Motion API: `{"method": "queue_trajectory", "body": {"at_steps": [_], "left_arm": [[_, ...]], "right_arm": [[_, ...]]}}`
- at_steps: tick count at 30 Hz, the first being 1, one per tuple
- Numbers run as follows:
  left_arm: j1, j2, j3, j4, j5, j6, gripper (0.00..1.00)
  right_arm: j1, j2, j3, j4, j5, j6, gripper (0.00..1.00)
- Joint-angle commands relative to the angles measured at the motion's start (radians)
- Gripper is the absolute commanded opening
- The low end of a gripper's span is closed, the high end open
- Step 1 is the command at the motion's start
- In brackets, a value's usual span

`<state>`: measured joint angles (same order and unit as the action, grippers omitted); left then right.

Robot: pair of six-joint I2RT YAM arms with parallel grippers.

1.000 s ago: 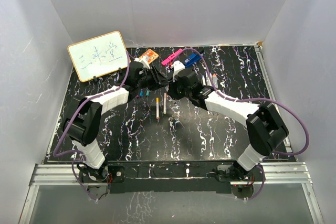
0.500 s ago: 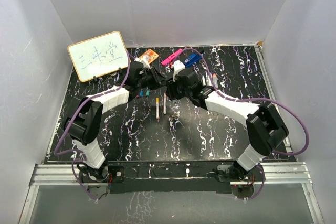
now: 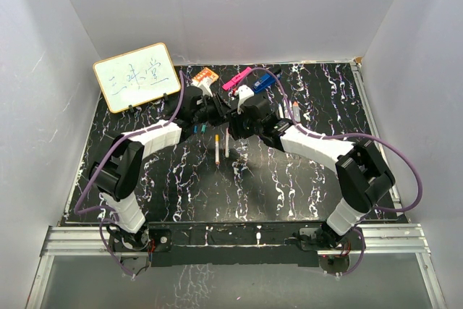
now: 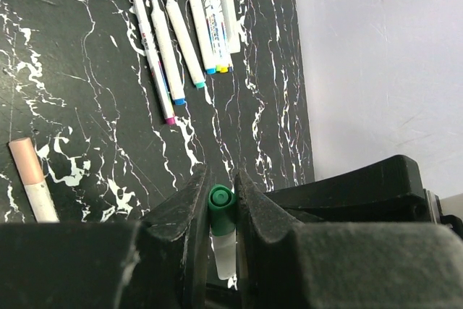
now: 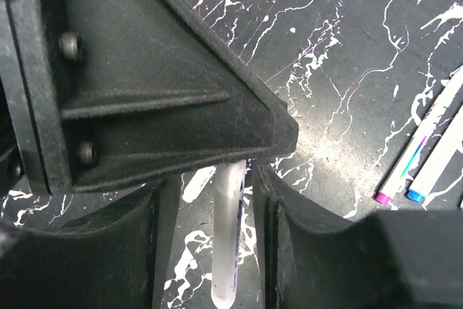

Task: Open the pen caps

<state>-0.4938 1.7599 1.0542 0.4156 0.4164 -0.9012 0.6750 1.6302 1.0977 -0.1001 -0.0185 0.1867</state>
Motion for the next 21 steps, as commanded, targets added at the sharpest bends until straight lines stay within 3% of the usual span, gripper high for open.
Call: {"method": "queue_trajectory", "body": {"at_steps": [1,7,13,21], "left_arm": [[-0.010,-0.014,0.026,0.020,0.015,0.004,0.00],[-0.011,-0.025,0.021,-0.004,-0.014,0.015,0.00],[0.034,-0.041,0.050,-0.055,-0.093,0.028,0.00],[0.176,0.014,0.192,-0.101,-0.137,0.039,0.00]], "right_arm": [[0.006,-0.002,0.044,0.063,0.012,0.008,0.37],[0.006,-0.011,0.040,0.061,0.018,0.011,0.00],[0.007,-0.038,-0.002,0.033,-0.004,0.020,0.00],[0.008,-0.142,-0.178,0.060,-0.017,0.065,0.00]]}}
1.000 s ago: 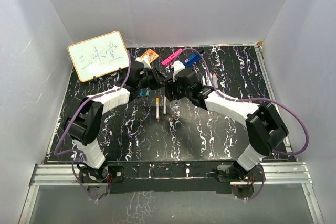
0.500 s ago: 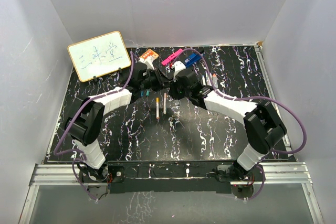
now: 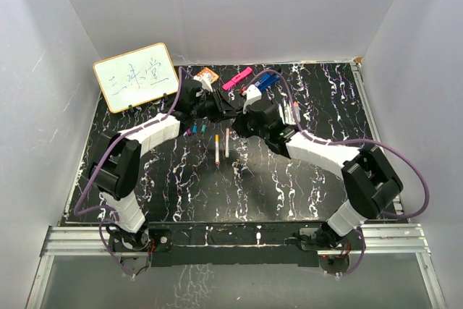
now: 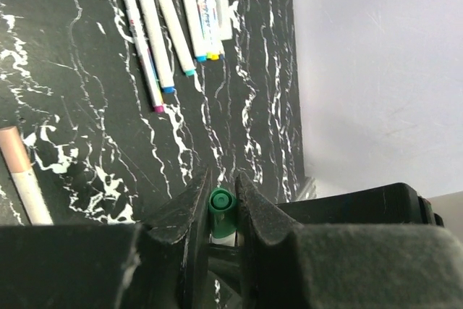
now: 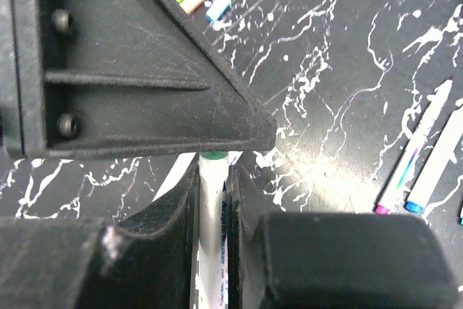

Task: Open the pen caps

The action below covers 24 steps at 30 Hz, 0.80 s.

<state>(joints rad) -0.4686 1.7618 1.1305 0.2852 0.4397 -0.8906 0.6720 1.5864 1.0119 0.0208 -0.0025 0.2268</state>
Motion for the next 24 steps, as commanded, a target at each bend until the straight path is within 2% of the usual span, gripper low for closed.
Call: {"method": "queue_trajectory", "body": {"at_steps": [1,6,13,17,24], "left_arm": [[0.171,0.021,0.132,0.029,-0.160,0.026,0.00],[0.228,0.027,0.184,0.001,-0.171,0.039,0.00],[0.256,-0.033,0.138,-0.018,-0.165,0.060,0.00],[0.256,-0.110,0.062,-0.084,-0.153,0.116,0.00],[0.256,-0.293,-0.088,-0.258,-0.213,0.248,0.00]], "right_arm": [[0.011,-0.111,-0.104,-0.062,-0.026,0.026,0.00],[0.011,-0.151,-0.112,-0.071,0.011,0.012,0.00],[0.011,-0.115,-0.035,-0.096,0.097,-0.011,0.00],[0.000,0.001,0.103,-0.179,0.238,-0.021,0.00],[-0.016,0.206,0.269,-0.208,0.347,-0.060,0.00]]}}
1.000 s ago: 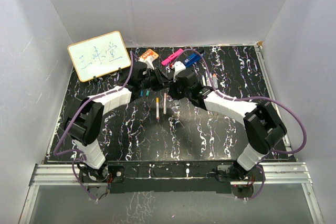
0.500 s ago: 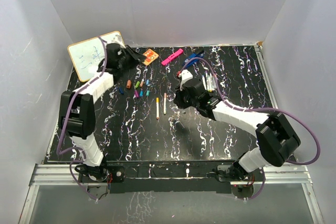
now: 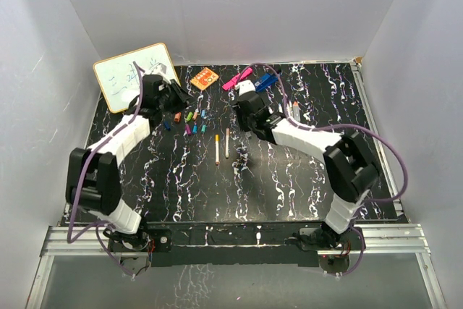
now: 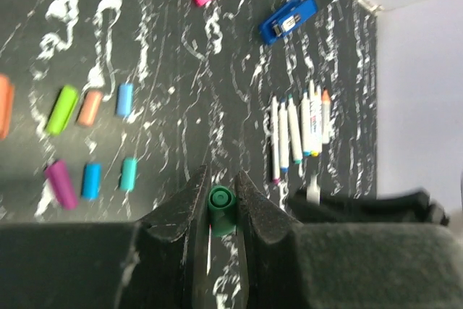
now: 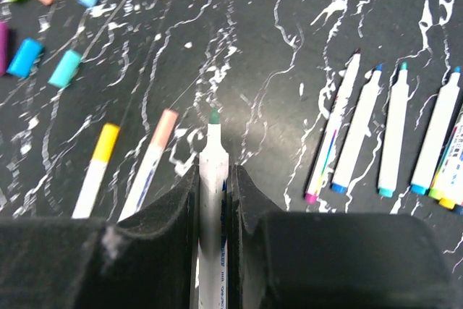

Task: Open the pen caps

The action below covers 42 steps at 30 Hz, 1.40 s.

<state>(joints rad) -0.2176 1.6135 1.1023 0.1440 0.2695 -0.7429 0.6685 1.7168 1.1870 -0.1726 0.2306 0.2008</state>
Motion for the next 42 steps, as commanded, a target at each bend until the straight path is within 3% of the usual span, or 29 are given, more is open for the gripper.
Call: {"method": "queue_trajectory", "body": {"at_steps": [1,6,12,42], "left_arm": [[0.005,-0.175,-0.081,-0.138,-0.063,0.117,0.00],[0.005,-0.301,-0.187,-0.191,-0.090,0.135,0.00],[0.006,-0.340,-0.255,-0.220,-0.103,0.150,0.00],[0.004,-0.183,-0.256,-0.212,-0.162,0.194,0.00]], "right_arm": [[-0.013,0.097,0.110,-0.014,0.131,-0.037,0.00],[-0.035,0.203,0.189,-0.006,0.174,-0.058,0.00],[-0.083,0.284,0.239,0.015,0.154,-0.069,0.00],[-0.153,0.392,0.251,0.104,0.067,-0.077,0.00]]}}
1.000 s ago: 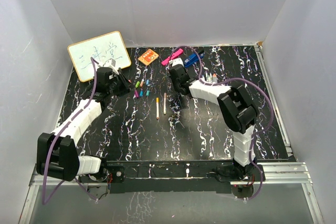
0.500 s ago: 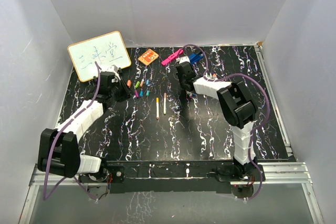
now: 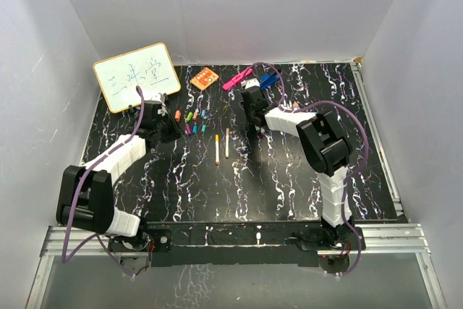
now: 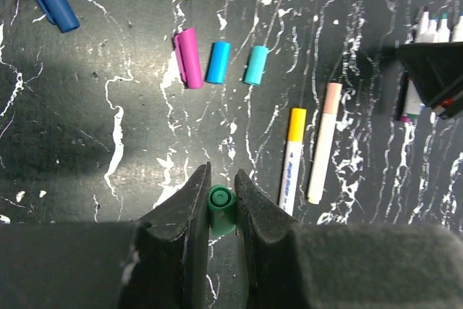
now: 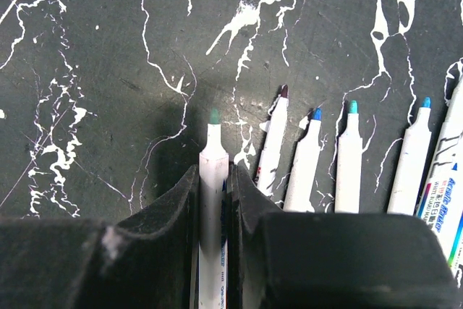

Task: Open the pen caps

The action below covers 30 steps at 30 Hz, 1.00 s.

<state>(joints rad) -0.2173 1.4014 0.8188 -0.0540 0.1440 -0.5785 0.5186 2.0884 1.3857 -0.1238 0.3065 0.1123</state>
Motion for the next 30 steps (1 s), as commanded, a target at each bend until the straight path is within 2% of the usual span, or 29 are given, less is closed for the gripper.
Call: {"method": "queue_trajectory", "body": {"at_steps": [1,18,22,30], "left_arm": [[0.004,0.036,0.027,-0.013,-0.041,0.031,0.00],[0.005,0.202,0.102,0.007,-0.178,0.069,0.00],[0.005,0.255,0.138,0.011,-0.187,0.076,0.00],[0.004,0.357,0.199,0.023,-0.191,0.083,0.00]], "right_arm": [[-0.003,0.022,0.053,0.055,-0.012,0.013,0.02],[-0.003,0.011,0.072,0.032,-0.024,0.017,0.41],[-0.003,-0.037,0.059,0.053,-0.041,0.002,0.46],[0.011,-0.138,0.061,0.019,-0.071,-0.008,0.50]]}}
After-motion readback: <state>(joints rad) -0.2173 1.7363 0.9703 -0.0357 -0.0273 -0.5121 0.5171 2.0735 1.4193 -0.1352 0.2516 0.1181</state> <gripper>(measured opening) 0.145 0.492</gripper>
